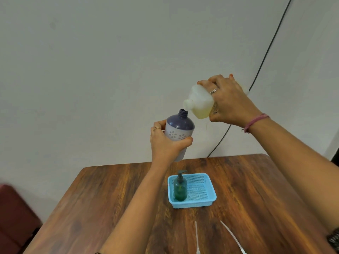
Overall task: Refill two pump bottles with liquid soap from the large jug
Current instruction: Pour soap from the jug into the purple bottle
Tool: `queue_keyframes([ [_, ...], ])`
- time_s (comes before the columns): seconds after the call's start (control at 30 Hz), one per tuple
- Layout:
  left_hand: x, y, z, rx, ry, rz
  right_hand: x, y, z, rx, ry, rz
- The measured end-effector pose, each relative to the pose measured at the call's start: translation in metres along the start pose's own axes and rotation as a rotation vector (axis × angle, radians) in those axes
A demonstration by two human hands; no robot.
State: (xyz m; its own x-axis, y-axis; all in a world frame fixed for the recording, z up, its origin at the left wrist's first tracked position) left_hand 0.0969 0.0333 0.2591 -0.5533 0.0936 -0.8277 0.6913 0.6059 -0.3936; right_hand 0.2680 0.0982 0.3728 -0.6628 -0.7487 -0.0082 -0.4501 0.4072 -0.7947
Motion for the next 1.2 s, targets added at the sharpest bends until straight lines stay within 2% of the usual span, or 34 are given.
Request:
queue_keyframes([
  [1.2, 0.0044, 0.0037, -0.0019, -0.002, -0.028, 0.035, -0.0009, 0.0020, -0.0056, -0.001, -0.043, 0.050],
])
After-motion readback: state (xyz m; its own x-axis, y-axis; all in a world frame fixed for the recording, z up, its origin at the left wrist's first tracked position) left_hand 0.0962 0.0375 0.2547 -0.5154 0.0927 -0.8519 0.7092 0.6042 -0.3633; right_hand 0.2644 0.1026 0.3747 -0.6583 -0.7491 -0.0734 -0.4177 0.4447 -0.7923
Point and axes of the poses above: each hand's wrist, its own z-axis away from the middle knuckle, its own y-axis out of the palm, x = y × z, the point moved 4 cm from there along -z, towards the middle knuckle, and after that the axes turned 13 degrees about -z, right-handed, at the moved point
